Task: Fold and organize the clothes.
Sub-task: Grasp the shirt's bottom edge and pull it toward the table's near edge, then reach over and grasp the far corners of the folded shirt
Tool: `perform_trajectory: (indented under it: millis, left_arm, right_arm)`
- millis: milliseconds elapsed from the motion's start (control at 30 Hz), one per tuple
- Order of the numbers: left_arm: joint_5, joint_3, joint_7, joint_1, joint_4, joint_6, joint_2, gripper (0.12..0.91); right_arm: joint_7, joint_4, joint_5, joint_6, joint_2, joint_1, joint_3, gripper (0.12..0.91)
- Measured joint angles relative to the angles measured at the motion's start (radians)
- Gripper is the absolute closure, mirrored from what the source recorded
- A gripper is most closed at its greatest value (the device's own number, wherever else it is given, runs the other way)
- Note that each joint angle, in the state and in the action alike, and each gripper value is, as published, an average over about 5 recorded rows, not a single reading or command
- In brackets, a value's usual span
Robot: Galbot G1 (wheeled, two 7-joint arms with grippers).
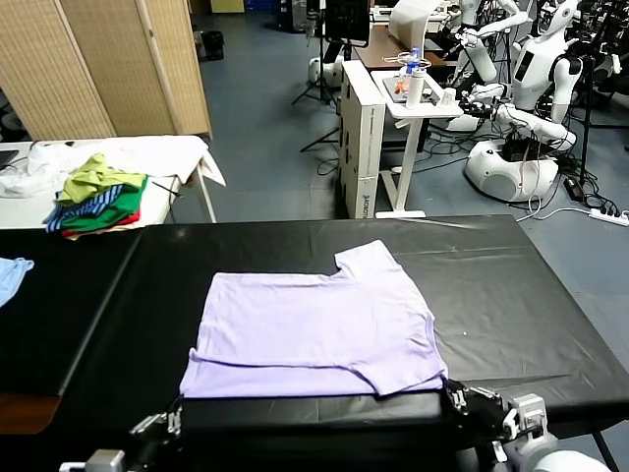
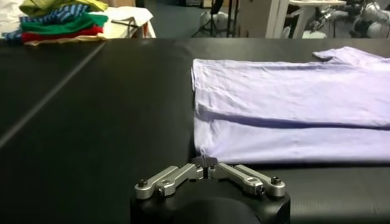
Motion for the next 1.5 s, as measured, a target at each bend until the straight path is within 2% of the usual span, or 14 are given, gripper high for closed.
perform_trajectory:
  millis: [67,167,300,367,467,567,633,733,833,967,1233,1367,1500]
  left_arm:
    - [-0.001,0.0,-0.015,0.01,-0.011,0.016,-0.007,0.886]
    - [0.0,-0.003,-0.035,0.025,-0.03,0.038,-0.017,0.833]
    - [-0.004,-0.012,-0.062,0.04,-0.062,0.078,-0.024,0.616]
    - [-0.008,-0.018,-0.071,0.043,-0.078,0.102,-0.02,0.483]
    - [-0.018,-0.032,-0.066,0.046,-0.104,0.128,-0.011,0.294]
    - [-0.058,-0.055,-0.057,0.034,-0.129,0.136,0.003,0.162]
    - [-0.114,-0.073,-0.076,0.009,-0.136,0.145,0.018,0.132]
    - [-0.228,-0.087,-0.107,-0.061,-0.125,0.157,0.05,0.124]
    - [-0.348,-0.085,-0.113,-0.161,-0.086,0.175,0.088,0.124]
    - [-0.473,-0.066,-0.114,-0.307,-0.007,0.211,0.139,0.123]
    - [-0.607,0.009,-0.097,-0.579,0.177,0.241,0.261,0.123]
    - [-0.619,0.065,-0.089,-0.706,0.287,0.243,0.321,0.123]
    - [-0.595,0.135,-0.062,-0.818,0.397,0.244,0.357,0.123]
  right_arm:
    - [0.0,0.009,0.0,-0.01,-0.005,-0.009,0.005,0.81]
    - [0.003,0.029,0.001,-0.026,-0.016,-0.026,0.019,0.634]
    - [0.009,0.064,0.018,-0.049,-0.033,-0.055,0.045,0.388]
    - [0.016,0.083,0.041,-0.053,-0.04,-0.067,0.061,0.259]
    - [0.03,0.106,0.092,-0.049,-0.048,-0.064,0.092,0.146]
    - [0.032,0.111,0.134,-0.03,-0.059,-0.029,0.114,0.122]
    - [0.031,0.1,0.149,-0.011,-0.071,0.013,0.113,0.119]
    - [0.033,0.055,0.162,0.009,-0.094,0.113,0.084,0.119]
    - [0.043,-0.022,0.173,0.013,-0.116,0.253,0.019,0.118]
    - [0.057,-0.148,0.18,0.011,-0.122,0.468,-0.118,0.118]
    - [0.058,-0.41,0.18,0.003,-0.069,0.854,-0.394,0.118]
    - [0.059,-0.529,0.177,0.0,-0.024,0.984,-0.497,0.118]
    - [0.061,-0.629,0.175,-0.009,0.02,1.082,-0.572,0.118]
